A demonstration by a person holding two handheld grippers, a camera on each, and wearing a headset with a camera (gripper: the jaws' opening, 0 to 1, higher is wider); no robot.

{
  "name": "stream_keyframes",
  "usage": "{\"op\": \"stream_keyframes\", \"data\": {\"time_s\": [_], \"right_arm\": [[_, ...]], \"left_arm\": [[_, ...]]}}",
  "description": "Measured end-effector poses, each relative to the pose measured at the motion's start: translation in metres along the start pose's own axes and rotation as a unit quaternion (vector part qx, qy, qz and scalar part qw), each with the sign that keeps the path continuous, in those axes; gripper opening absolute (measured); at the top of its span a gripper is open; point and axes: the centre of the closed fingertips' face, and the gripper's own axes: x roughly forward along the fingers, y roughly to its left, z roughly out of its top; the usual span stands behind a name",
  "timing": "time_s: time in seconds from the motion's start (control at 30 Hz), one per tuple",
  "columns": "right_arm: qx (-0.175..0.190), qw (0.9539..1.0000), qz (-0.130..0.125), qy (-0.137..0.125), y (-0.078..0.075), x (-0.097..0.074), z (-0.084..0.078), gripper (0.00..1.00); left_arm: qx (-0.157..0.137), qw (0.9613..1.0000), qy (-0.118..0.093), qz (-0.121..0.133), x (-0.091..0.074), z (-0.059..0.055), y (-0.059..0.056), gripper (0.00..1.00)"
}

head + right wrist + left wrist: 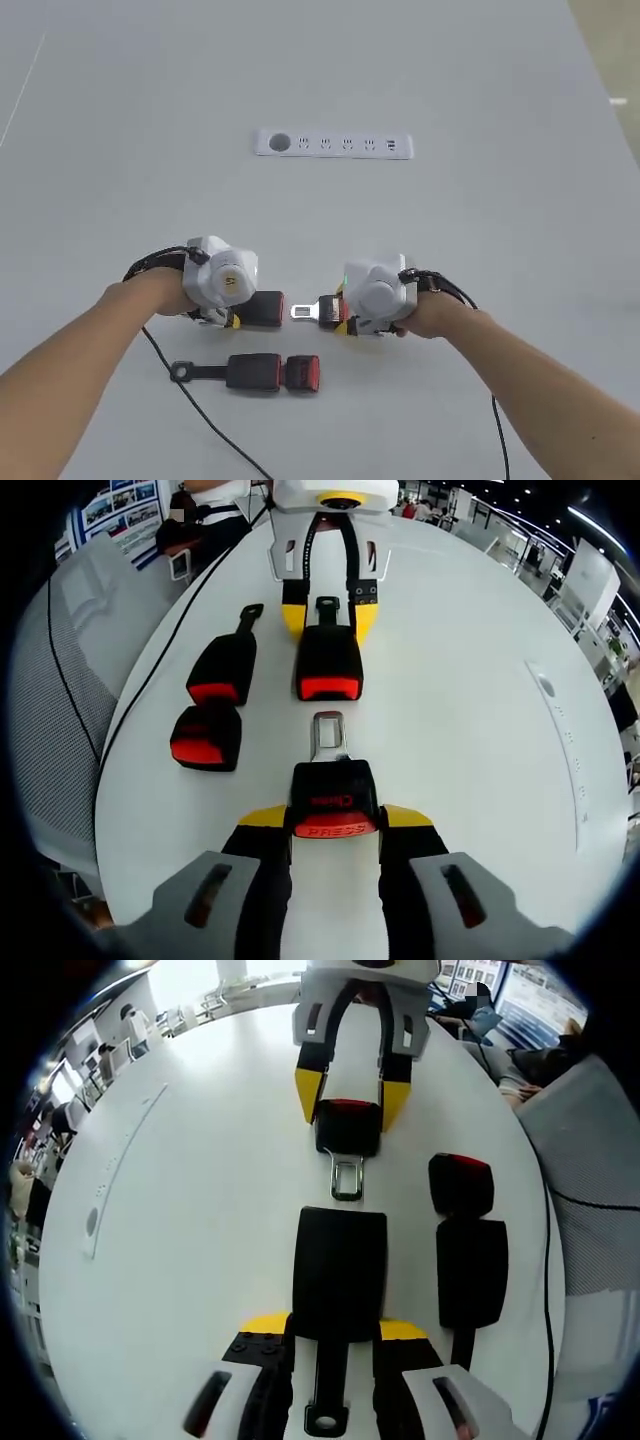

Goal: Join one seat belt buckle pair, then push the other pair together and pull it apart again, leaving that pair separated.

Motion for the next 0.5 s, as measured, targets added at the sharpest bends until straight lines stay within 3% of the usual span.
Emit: {"op": "stream_keyframes", "data": {"time_s": [0.5], "right_arm": [[-0.005,1.0000,-0.003,-0.004,0.000,0.011,0.017,0.32]], "left_arm": [[-0.002,1.0000,0.003,0.000,-0.004,0.002,-0.001,0.30]]}}
